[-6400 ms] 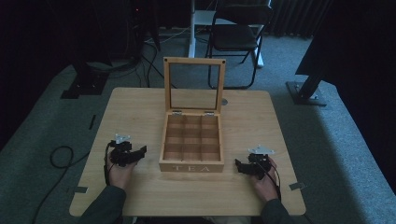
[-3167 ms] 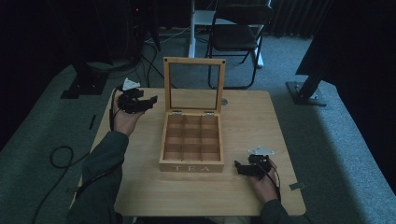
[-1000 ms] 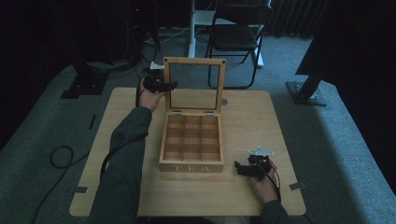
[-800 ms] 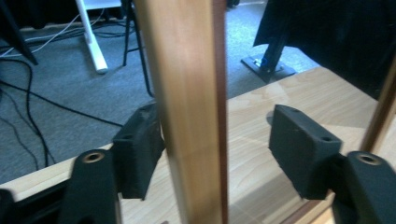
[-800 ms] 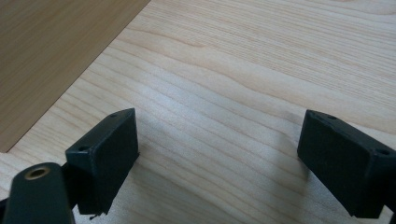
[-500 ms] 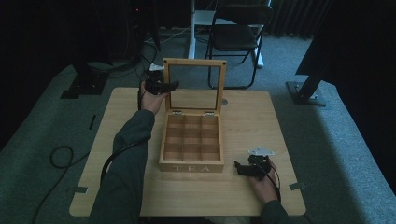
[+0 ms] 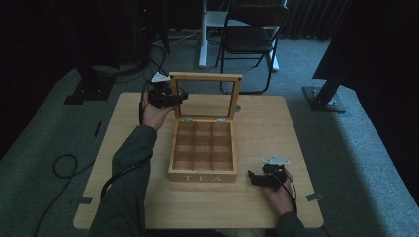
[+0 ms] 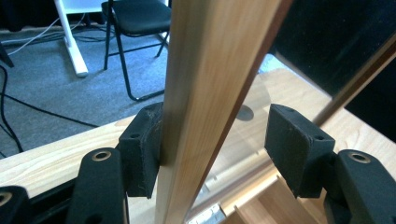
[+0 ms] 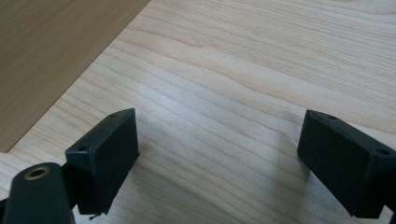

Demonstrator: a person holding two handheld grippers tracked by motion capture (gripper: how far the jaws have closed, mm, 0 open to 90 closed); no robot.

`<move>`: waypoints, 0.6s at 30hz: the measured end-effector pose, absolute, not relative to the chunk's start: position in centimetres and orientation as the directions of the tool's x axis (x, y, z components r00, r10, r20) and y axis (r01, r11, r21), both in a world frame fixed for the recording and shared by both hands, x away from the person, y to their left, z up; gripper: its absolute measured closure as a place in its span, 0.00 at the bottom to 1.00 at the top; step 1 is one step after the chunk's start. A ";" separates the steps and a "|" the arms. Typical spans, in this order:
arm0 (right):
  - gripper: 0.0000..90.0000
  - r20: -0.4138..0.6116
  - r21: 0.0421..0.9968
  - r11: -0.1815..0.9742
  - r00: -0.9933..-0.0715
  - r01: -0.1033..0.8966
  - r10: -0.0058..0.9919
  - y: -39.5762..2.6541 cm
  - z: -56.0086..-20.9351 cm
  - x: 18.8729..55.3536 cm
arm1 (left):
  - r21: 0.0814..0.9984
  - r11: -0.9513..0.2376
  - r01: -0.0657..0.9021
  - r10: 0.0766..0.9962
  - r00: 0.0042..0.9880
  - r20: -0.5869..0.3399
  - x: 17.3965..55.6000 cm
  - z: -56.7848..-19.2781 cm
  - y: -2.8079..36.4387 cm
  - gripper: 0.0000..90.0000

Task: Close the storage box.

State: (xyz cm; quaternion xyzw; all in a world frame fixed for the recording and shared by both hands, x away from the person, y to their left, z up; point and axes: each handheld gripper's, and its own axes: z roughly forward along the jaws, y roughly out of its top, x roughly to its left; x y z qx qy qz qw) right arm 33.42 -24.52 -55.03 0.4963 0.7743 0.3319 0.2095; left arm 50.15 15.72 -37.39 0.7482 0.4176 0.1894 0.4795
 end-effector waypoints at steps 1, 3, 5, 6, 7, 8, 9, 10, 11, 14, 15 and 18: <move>0.13 0.005 0.722 0.287 -0.420 0.629 0.908 -24.5 -55.0 33.4 | 0.875 -0.197 0.442 0.806 0.582 -0.112 50.0 -37.4 15.7 0.43; 0.13 0.005 0.722 0.287 -0.420 0.630 0.908 -24.5 -55.0 33.4 | 0.876 -0.199 0.439 0.808 0.580 -0.107 49.5 -37.3 15.7 0.43; 0.13 0.005 0.722 0.287 -0.420 0.629 0.908 -24.5 -55.0 33.4 | 0.880 -0.196 0.433 0.808 0.579 -0.105 48.9 -37.4 15.6 0.42; 0.13 0.005 0.722 0.287 -0.420 0.629 0.908 -24.5 -55.0 33.4 | 0.883 -0.189 0.430 0.809 0.578 -0.108 48.5 -37.4 15.6 0.41; 0.13 0.005 0.722 0.287 -0.420 0.630 0.908 -24.5 -55.0 33.4 | 0.887 -0.184 0.425 0.812 0.574 -0.107 48.1 -37.5 15.6 0.40; 0.13 0.005 0.722 0.287 -0.420 0.629 0.908 -24.5 -55.0 33.4 | 0.888 -0.182 0.422 0.812 0.573 -0.106 47.9 -37.5 15.6 0.40; 0.13 0.005 0.722 0.287 -0.420 0.630 0.908 -24.5 -55.0 33.4 | 0.890 -0.176 0.422 0.814 0.571 -0.110 47.6 -37.5 15.6 0.39; 0.13 0.005 0.722 0.287 -0.420 0.630 0.908 -24.5 -55.0 33.4 | 0.891 -0.170 0.421 0.814 0.569 -0.113 47.4 -37.5 15.6 0.39; 0.13 0.005 0.722 0.287 -0.420 0.630 0.908 -24.5 -55.0 33.4 | 0.892 -0.167 0.419 0.814 0.569 -0.115 47.1 -37.4 15.6 0.38; 0.13 0.005 0.722 0.287 -0.420 0.630 0.908 -24.5 -55.0 33.4 | 0.893 -0.145 0.427 0.808 0.572 -0.143 46.5 -37.1 15.8 0.36; 0.13 0.005 0.722 0.287 -0.420 0.630 0.908 -24.5 -55.0 33.4 | 0.891 -0.140 0.432 0.807 0.571 -0.150 46.3 -36.9 15.9 0.36; 0.13 0.005 0.722 0.287 -0.420 0.630 0.908 -24.5 -55.0 33.4 | 0.897 -0.135 0.422 0.806 0.573 -0.148 45.5 -36.4 16.0 0.36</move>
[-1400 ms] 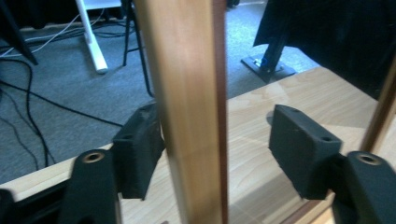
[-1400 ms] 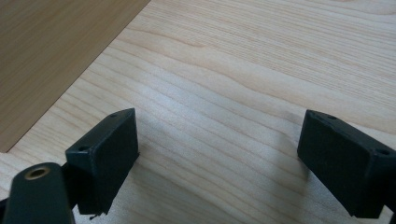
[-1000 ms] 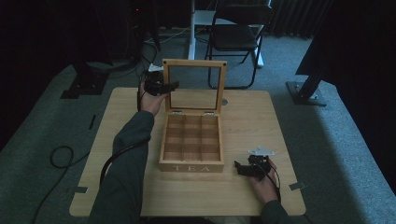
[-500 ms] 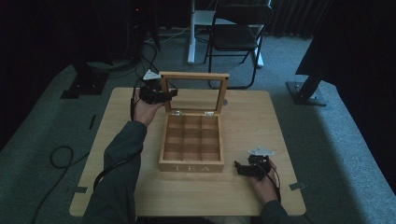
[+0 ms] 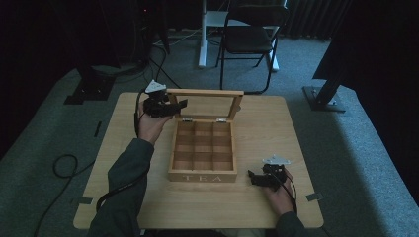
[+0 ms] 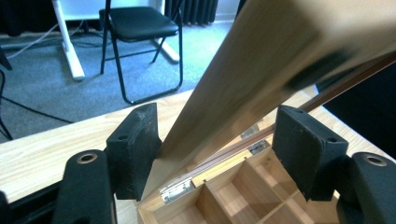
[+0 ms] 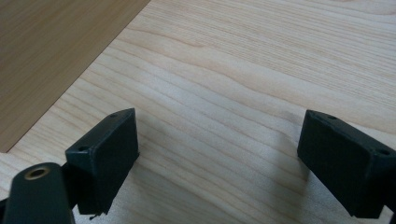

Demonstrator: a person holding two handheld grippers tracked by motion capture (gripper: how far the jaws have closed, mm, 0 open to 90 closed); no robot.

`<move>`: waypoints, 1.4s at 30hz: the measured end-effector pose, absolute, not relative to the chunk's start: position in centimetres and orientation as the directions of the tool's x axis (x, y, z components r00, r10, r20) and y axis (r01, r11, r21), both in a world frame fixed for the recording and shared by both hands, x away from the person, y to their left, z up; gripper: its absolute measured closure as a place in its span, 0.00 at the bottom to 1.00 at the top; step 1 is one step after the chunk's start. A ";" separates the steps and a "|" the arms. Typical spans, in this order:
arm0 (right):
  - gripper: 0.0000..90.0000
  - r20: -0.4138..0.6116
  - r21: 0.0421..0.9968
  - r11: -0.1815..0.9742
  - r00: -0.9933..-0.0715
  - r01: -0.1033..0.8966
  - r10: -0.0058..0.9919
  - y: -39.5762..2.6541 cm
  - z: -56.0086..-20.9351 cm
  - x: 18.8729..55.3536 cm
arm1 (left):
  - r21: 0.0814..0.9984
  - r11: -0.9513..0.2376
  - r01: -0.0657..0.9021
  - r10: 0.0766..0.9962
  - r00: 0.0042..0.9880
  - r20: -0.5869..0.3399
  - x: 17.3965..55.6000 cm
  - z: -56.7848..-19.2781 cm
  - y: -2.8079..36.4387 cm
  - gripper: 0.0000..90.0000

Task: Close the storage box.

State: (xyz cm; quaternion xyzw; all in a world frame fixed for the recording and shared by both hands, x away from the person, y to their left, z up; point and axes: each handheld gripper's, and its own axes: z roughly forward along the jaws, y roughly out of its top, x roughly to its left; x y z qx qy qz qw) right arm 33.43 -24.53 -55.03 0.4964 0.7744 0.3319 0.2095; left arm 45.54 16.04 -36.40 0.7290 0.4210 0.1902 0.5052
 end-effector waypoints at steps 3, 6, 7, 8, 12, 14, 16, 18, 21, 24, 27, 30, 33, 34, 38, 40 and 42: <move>0.13 0.005 0.722 0.287 -0.420 0.630 0.908 -24.5 -55.0 33.4 | 0.901 -0.129 0.414 0.805 0.575 -0.149 44.9 -35.7 16.2 0.37; 0.13 0.005 0.722 0.287 -0.419 0.630 0.908 -24.5 -55.0 33.4 | 0.901 -0.149 0.407 0.811 0.571 -0.124 44.3 -35.3 16.1 0.39; 0.13 0.005 0.722 0.287 -0.419 0.630 0.908 -24.5 -55.0 33.4 | 0.901 -0.153 0.406 0.813 0.570 -0.119 44.2 -35.2 16.1 0.39; 0.13 0.005 0.722 0.287 -0.420 0.630 0.908 -24.5 -55.0 33.4 | 0.903 -0.156 0.401 0.813 0.572 -0.113 44.0 -35.0 16.0 0.39; 0.13 0.006 0.722 0.286 -0.419 0.630 0.908 -24.5 -55.0 33.4 | 0.909 -0.168 0.383 0.811 0.577 -0.093 43.3 -34.6 16.0 0.39; 0.13 0.004 0.723 0.287 -0.420 0.629 0.908 -24.5 -55.0 33.4 | 0.907 -0.186 0.377 0.814 0.577 -0.073 43.0 -34.6 15.9 0.40; 0.13 0.004 0.723 0.287 -0.419 0.629 0.908 -24.5 -55.0 33.4 | 0.906 -0.196 0.375 0.813 0.579 -0.064 42.8 -34.6 15.9 0.40; 0.13 0.004 0.723 0.287 -0.419 0.628 0.908 -24.5 -55.0 33.4 | 0.905 -0.201 0.374 0.813 0.579 -0.058 42.5 -34.7 15.8 0.40; 0.13 0.004 0.723 0.287 -0.419 0.628 0.908 -24.5 -55.0 33.4 | 0.904 -0.217 0.369 0.817 0.576 -0.039 42.2 -34.7 15.7 0.40; 0.13 0.004 0.723 0.287 -0.420 0.628 0.908 -24.5 -55.0 33.4 | 0.903 -0.229 0.362 0.818 0.574 -0.022 41.9 -34.8 15.6 0.40; 0.13 0.005 0.723 0.287 -0.419 0.629 0.908 -24.5 -55.0 33.4 | 0.903 -0.238 0.357 0.815 0.580 -0.015 41.6 -34.9 15.6 0.40; 0.13 0.004 0.723 0.287 -0.420 0.629 0.908 -24.5 -55.0 33.4 | 0.903 -0.246 0.353 0.813 0.583 -0.007 41.3 -35.1 15.6 0.40; 0.13 0.005 0.723 0.286 -0.419 0.629 0.908 -24.5 -55.0 33.4 | 0.902 -0.251 0.351 0.815 0.580 0.001 41.0 -35.3 15.5 0.40; 0.13 0.005 0.723 0.287 -0.419 0.629 0.908 -24.5 -55.0 33.4 | 0.902 -0.251 0.350 0.815 0.579 0.002 40.9 -35.3 15.5 0.40; 0.13 0.005 0.723 0.287 -0.420 0.629 0.908 -24.5 -55.0 33.4 | 0.902 -0.254 0.349 0.817 0.577 0.006 40.3 -35.6 15.5 0.39; 0.13 0.005 0.723 0.287 -0.420 0.629 0.907 -24.5 -55.0 33.4 | 0.902 -0.254 0.349 0.817 0.577 0.007 40.1 -35.8 15.5 0.39; 0.13 0.004 0.723 0.287 -0.420 0.629 0.907 -24.5 -55.0 33.4 | 0.902 -0.255 0.349 0.818 0.575 0.009 39.8 -36.0 15.5 0.38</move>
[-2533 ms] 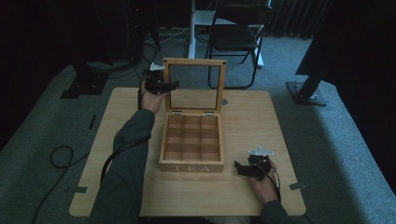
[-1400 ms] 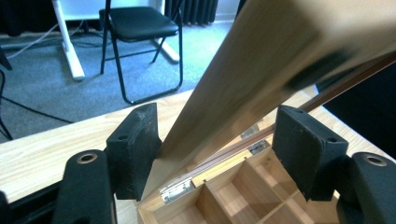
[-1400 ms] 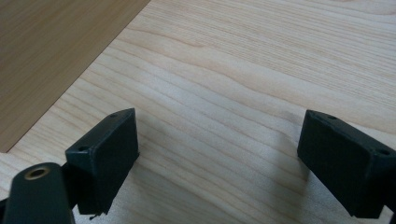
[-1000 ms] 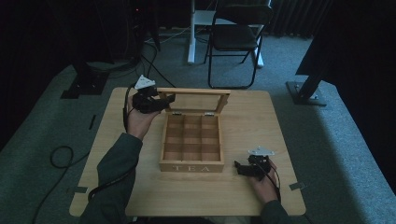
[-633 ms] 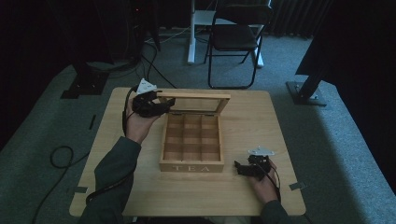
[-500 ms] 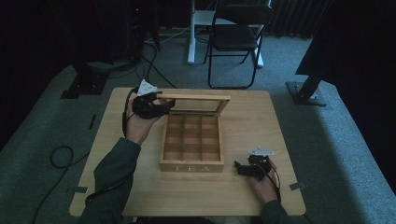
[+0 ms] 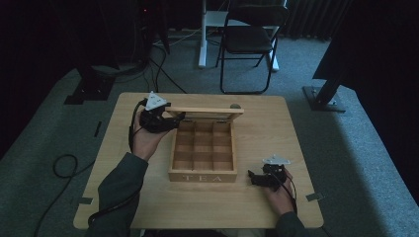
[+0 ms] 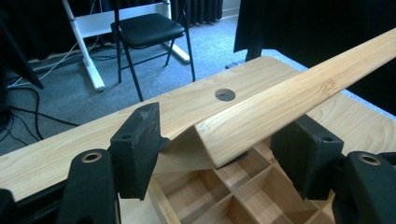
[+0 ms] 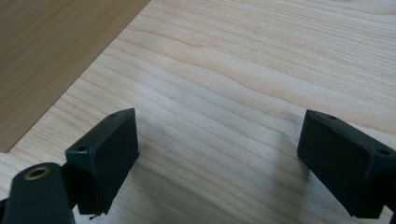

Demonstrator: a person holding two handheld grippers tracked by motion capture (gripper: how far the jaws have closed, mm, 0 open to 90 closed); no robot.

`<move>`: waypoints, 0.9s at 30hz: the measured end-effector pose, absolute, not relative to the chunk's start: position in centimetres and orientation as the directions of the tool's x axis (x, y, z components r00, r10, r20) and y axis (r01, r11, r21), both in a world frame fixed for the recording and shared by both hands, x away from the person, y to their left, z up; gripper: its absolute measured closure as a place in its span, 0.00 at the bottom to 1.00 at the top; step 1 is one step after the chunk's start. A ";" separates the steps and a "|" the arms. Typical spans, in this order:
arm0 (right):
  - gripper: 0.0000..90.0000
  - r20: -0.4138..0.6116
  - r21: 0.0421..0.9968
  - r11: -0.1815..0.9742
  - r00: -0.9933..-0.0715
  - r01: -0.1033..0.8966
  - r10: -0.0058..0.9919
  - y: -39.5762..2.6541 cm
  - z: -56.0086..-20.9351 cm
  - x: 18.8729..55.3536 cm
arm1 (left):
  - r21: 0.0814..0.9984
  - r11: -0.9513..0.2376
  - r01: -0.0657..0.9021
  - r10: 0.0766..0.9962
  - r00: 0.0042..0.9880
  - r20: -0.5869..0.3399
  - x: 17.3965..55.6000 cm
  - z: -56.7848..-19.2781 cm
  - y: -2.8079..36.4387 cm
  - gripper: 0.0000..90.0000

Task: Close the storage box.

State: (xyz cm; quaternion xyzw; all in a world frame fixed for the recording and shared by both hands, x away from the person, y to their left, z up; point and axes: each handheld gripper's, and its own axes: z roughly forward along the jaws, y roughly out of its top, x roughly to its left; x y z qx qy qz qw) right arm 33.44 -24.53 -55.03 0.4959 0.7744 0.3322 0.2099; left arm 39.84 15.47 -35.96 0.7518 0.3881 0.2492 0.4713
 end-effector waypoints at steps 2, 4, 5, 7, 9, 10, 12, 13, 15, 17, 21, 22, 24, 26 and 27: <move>0.13 0.004 0.723 0.288 -0.420 0.628 0.907 -24.5 -55.0 33.4 | 0.902 -0.257 0.347 0.821 0.571 0.014 39.6 -36.1 15.4 0.38; 0.13 0.005 0.723 0.287 -0.419 0.629 0.908 -24.5 -55.0 33.4 | 0.900 -0.262 0.348 0.823 0.568 0.020 39.4 -36.2 15.4 0.38; 0.13 0.005 0.723 0.286 -0.419 0.629 0.908 -24.5 -55.0 33.4 | 0.901 -0.259 0.348 0.825 0.565 0.019 39.2 -36.3 15.3 0.38; 0.13 0.004 0.723 0.287 -0.420 0.628 0.908 -24.5 -55.0 33.4 | 0.900 -0.263 0.348 0.827 0.562 0.025 39.0 -36.4 15.3 0.37; 0.13 0.005 0.723 0.286 -0.419 0.629 0.908 -24.5 -55.0 33.4 | 0.900 -0.265 0.346 0.829 0.559 0.029 38.7 -36.6 15.3 0.37; 0.13 0.006 0.722 0.285 -0.419 0.630 0.908 -24.5 -55.0 33.4 | 0.899 -0.273 0.343 0.828 0.559 0.038 38.5 -36.7 15.2 0.37; 0.13 0.005 0.723 0.286 -0.419 0.629 0.908 -24.5 -55.0 33.4 | 0.897 -0.282 0.340 0.830 0.556 0.051 38.2 -36.9 15.1 0.37; 0.13 0.006 0.723 0.286 -0.419 0.629 0.908 -24.5 -55.0 33.4 | 0.897 -0.287 0.338 0.831 0.553 0.057 38.1 -37.0 15.1 0.37; 0.13 0.006 0.723 0.286 -0.419 0.629 0.908 -24.5 -55.0 33.4 | 0.895 -0.294 0.335 0.833 0.549 0.069 37.7 -37.2 15.0 0.36; 0.13 0.005 0.723 0.286 -0.419 0.629 0.908 -24.5 -55.0 33.4 | 0.895 -0.296 0.333 0.833 0.548 0.071 37.7 -37.3 15.0 0.36; 0.13 0.006 0.723 0.286 -0.419 0.629 0.908 -24.5 -55.0 33.4 | 0.893 -0.284 0.348 0.839 0.541 0.056 37.4 -37.6 15.0 0.34; 0.13 0.006 0.723 0.286 -0.419 0.629 0.908 -24.5 -55.0 33.4 | 0.894 -0.281 0.350 0.840 0.541 0.053 37.3 -37.7 15.0 0.34; 0.13 0.005 0.723 0.286 -0.419 0.629 0.908 -24.5 -55.0 33.4 | 0.893 -0.278 0.353 0.841 0.539 0.048 37.2 -37.8 15.0 0.33; 0.13 0.006 0.723 0.286 -0.419 0.629 0.908 -24.5 -55.0 33.4 | 0.892 -0.275 0.358 0.843 0.537 0.044 37.1 -37.9 15.0 0.33; 0.13 0.006 0.723 0.286 -0.419 0.629 0.908 -24.5 -55.0 33.4 | 0.891 -0.274 0.361 0.844 0.535 0.042 37.1 -37.9 15.0 0.33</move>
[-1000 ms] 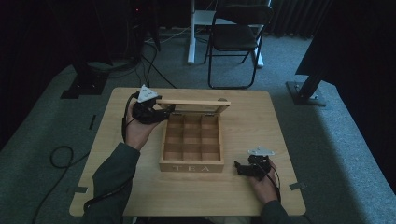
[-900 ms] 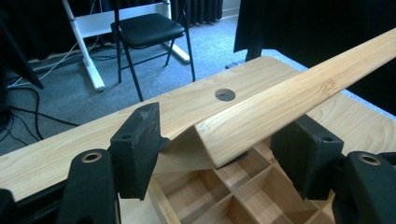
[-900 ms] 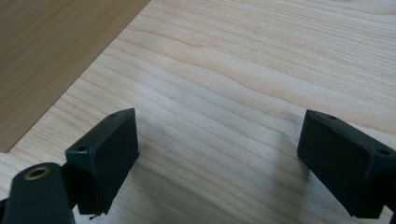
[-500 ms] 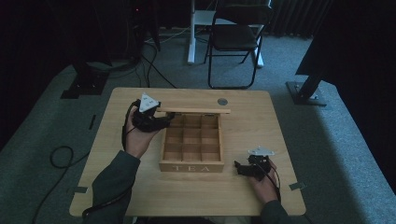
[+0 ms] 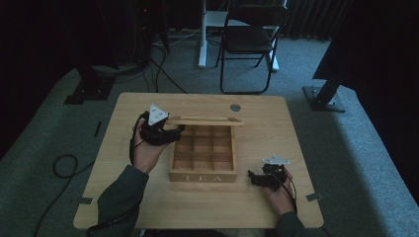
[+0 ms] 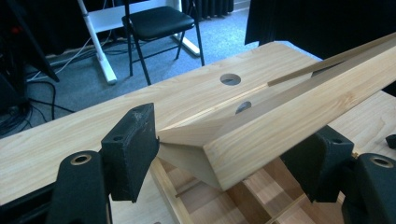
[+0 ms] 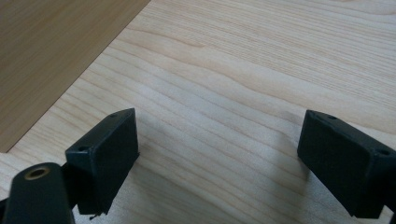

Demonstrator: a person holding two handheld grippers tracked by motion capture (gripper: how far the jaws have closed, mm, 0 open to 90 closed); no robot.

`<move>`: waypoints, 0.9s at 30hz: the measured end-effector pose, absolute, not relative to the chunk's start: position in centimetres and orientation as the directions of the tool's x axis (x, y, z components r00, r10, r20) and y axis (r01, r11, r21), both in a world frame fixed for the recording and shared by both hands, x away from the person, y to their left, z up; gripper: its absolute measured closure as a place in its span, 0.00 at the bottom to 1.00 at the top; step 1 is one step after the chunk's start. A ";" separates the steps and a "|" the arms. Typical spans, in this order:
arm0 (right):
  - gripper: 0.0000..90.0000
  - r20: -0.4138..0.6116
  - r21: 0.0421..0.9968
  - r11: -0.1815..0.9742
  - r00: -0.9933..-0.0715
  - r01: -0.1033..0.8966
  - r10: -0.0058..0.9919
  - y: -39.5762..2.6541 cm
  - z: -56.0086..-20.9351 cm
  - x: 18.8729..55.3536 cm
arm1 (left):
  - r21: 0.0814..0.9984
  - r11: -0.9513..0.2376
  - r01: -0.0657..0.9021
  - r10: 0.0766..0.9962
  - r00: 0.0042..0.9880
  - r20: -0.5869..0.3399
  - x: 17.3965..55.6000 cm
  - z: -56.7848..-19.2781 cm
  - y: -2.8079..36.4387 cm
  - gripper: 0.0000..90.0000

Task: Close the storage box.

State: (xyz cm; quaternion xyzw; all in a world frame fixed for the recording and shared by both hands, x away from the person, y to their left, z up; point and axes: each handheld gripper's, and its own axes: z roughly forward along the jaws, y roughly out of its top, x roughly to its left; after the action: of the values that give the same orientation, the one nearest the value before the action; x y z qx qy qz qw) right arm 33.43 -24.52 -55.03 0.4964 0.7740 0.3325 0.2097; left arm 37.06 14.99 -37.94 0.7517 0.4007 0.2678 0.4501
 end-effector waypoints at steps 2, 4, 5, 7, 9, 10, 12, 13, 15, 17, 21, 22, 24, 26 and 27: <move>0.13 0.006 0.723 0.286 -0.419 0.629 0.908 -24.5 -55.0 33.4 | 0.891 -0.271 0.364 0.848 0.529 0.042 36.9 -38.1 14.9 0.33; 0.13 0.006 0.722 0.286 -0.419 0.629 0.908 -24.5 -55.0 33.4 | 0.890 -0.270 0.368 0.852 0.522 0.043 36.6 -38.2 14.8 0.33; 0.13 0.006 0.723 0.286 -0.419 0.629 0.908 -24.5 -55.0 33.4 | 0.889 -0.271 0.370 0.851 0.523 0.042 36.4 -38.3 14.8 0.33; 0.13 0.006 0.723 0.285 -0.419 0.629 0.908 -24.5 -55.0 33.4 | 0.887 -0.277 0.370 0.852 0.521 0.049 36.2 -38.6 14.7 0.32; 0.13 0.006 0.723 0.285 -0.419 0.629 0.908 -24.5 -55.0 33.4 | 0.884 -0.284 0.372 0.851 0.522 0.053 36.0 -38.7 14.7 0.32; 0.13 0.005 0.723 0.286 -0.419 0.629 0.908 -24.5 -55.0 33.4 | 0.883 -0.286 0.373 0.850 0.523 0.054 35.9 -38.8 14.7 0.32; 0.13 0.005 0.724 0.287 -0.420 0.628 0.908 -24.5 -55.0 33.4 | 0.883 -0.283 0.375 0.850 0.524 0.050 35.8 -38.9 14.7 0.32; 0.13 0.005 0.723 0.286 -0.419 0.628 0.908 -24.5 -55.0 33.4 | 0.883 -0.282 0.376 0.851 0.524 0.048 35.7 -39.0 14.7 0.31; 0.13 0.005 0.724 0.286 -0.419 0.628 0.908 -24.5 -55.0 33.4 | 0.882 -0.281 0.378 0.851 0.524 0.046 35.5 -39.1 14.7 0.31; 0.13 0.005 0.724 0.286 -0.419 0.628 0.908 -24.5 -55.0 33.4 | 0.882 -0.277 0.381 0.850 0.525 0.040 35.4 -39.3 14.7 0.30; 0.13 0.005 0.723 0.286 -0.419 0.629 0.908 -24.5 -55.0 33.4 | 0.881 -0.275 0.385 0.848 0.529 0.033 35.1 -39.7 14.8 0.29; 0.13 0.006 0.723 0.286 -0.419 0.629 0.908 -24.5 -55.0 33.4 | 0.880 -0.280 0.385 0.847 0.531 0.037 35.1 -39.7 14.8 0.29; 0.13 0.006 0.723 0.285 -0.419 0.630 0.908 -24.5 -55.0 33.4 | 0.876 -0.287 0.388 0.844 0.534 0.040 35.0 -39.8 14.8 0.28; 0.13 0.006 0.722 0.286 -0.419 0.630 0.908 -24.5 -55.0 33.4 | 0.873 -0.295 0.389 0.842 0.537 0.046 34.9 -39.8 14.8 0.28; 0.13 0.006 0.722 0.286 -0.419 0.630 0.908 -24.5 -55.0 33.4 | 0.873 -0.296 0.388 0.842 0.537 0.047 34.9 -39.9 14.8 0.28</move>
State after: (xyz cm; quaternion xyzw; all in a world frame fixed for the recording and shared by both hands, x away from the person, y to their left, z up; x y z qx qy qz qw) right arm 33.43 -24.51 -55.03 0.4967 0.7740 0.3323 0.2092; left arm 34.90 14.76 -39.89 0.7613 0.4041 0.2612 0.4346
